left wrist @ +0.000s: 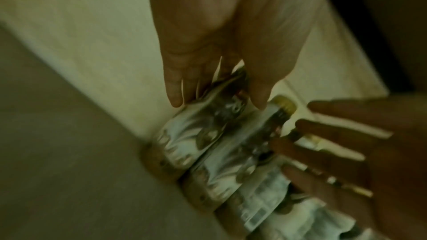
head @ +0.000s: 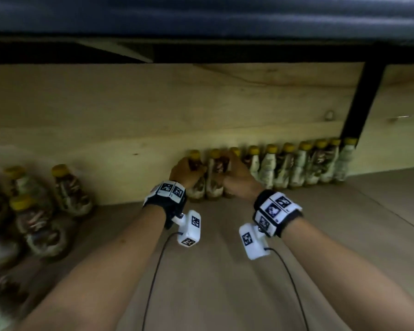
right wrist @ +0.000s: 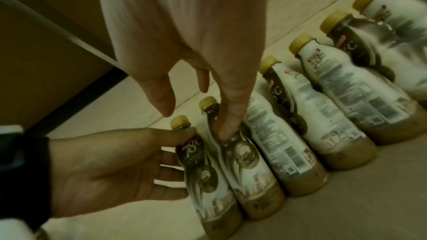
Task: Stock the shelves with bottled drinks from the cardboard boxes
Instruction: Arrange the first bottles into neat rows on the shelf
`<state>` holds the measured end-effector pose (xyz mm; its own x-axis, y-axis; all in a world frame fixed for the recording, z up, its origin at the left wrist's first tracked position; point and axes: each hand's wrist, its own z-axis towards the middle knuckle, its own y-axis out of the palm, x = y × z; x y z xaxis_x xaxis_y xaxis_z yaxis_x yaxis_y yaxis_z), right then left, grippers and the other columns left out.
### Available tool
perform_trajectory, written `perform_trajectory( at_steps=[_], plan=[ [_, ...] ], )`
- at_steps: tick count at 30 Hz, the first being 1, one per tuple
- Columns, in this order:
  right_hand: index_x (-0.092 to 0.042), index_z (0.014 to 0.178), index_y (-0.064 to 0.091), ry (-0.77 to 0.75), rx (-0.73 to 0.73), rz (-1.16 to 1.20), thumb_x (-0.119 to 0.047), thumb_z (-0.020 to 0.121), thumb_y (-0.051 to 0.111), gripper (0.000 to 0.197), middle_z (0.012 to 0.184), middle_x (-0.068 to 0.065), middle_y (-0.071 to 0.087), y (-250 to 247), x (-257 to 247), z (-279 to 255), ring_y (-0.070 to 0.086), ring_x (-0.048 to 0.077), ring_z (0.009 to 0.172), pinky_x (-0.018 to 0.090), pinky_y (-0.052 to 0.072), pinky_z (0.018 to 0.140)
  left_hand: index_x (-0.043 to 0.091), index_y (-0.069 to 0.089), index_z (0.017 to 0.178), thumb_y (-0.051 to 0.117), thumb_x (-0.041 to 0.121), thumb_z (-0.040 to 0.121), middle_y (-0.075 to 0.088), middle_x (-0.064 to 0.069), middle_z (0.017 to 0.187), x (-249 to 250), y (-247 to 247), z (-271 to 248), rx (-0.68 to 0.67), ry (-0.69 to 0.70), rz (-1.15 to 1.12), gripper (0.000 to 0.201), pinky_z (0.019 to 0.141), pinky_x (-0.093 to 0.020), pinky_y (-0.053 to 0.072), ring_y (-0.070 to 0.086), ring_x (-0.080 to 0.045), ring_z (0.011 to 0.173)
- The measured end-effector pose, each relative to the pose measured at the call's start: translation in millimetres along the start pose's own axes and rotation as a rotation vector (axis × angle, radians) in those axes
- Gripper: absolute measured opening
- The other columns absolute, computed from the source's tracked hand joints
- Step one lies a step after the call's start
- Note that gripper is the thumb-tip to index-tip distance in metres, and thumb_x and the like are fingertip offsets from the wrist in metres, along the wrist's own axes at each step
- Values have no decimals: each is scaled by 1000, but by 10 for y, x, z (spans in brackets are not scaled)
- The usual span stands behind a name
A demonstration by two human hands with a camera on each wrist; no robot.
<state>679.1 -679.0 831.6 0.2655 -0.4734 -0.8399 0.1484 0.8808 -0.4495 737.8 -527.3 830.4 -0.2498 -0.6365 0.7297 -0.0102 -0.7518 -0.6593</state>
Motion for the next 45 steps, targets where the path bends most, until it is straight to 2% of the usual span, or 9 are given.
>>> perform_trajectory(
  at_steps=[5, 10, 15, 18, 22, 27, 31, 34, 45],
  plan=[
    [-15, 154, 14, 99, -3, -136, -19, 90, 62, 80, 140, 13, 48, 130, 70, 235, 53, 28, 119, 41, 47, 97, 16, 48, 129, 62, 35, 89, 59, -13, 127, -196, 65, 89, 47, -51, -17, 46, 92, -37, 47, 57, -35, 112],
    [0, 125, 46, 168, 96, -355, -23, 92, 62, 43, 115, 19, 60, 327, 103, 455, 60, 35, 104, 44, 52, 86, 14, 45, 131, 60, 33, 91, 57, -13, 127, -589, -432, 60, 68, -109, 74, 47, 83, -30, 41, 55, -34, 115],
    [-9, 108, 59, 53, 67, -455, -41, 89, 64, 38, 110, 15, 60, 602, -14, 608, 59, 33, 97, 37, 48, 80, 14, 44, 133, 61, 33, 90, 56, -14, 129, -957, -893, -29, 110, -187, 103, 50, 92, -38, 48, 55, -35, 115],
    [-12, 105, 62, -14, 20, -327, -41, 89, 64, 33, 102, 10, 61, 901, -90, 649, 60, 28, 90, 31, 45, 75, 14, 45, 134, 63, 33, 90, 56, -13, 130, -1035, -1025, -68, 118, -204, 125, 51, 94, -37, 45, 54, -34, 117],
    [-13, 112, 60, 3, -41, -59, -37, 91, 63, 31, 97, 11, 68, 1310, -252, 653, 69, 29, 79, 45, 60, 72, 14, 39, 139, 62, 32, 91, 51, -13, 137, -1140, -1188, -127, 139, -240, 125, 57, 97, -37, 42, 50, -34, 122],
    [-17, 111, 51, -33, -127, -112, -28, 97, 58, 19, 92, 0, 61, 1552, -427, 710, 66, 19, 66, 30, 58, 58, 15, 34, 141, 59, 31, 93, 50, -12, 138, -1216, -1299, -215, 151, -253, 96, 57, 95, -36, 43, 51, -34, 122],
    [-13, 118, 51, -23, -132, -141, -29, 97, 57, 28, 105, 8, 64, 1533, -380, 734, 67, 25, 81, 31, 58, 62, 14, 33, 140, 58, 25, 94, 52, -14, 135, -1229, -1262, -255, 180, -249, 52, 53, 90, -34, 44, 53, -35, 120],
    [-14, 122, 48, -3, -131, -118, -32, 97, 56, 32, 105, 11, 65, 1531, -343, 694, 68, 30, 85, 44, 60, 74, 14, 35, 136, 59, 20, 93, 56, -14, 128, -1270, -1245, -260, 186, -258, 39, 50, 83, -32, 45, 57, -35, 113],
    [-22, 113, 46, -30, -120, -128, -40, 93, 58, 29, 107, 11, 65, 1536, -252, 672, 67, 37, 91, 53, 56, 81, 16, 36, 131, 64, 31, 83, 57, -10, 121, -1383, -1149, -365, 106, -414, 46, 58, 94, -43, 50, 58, -33, 108]
  ],
)
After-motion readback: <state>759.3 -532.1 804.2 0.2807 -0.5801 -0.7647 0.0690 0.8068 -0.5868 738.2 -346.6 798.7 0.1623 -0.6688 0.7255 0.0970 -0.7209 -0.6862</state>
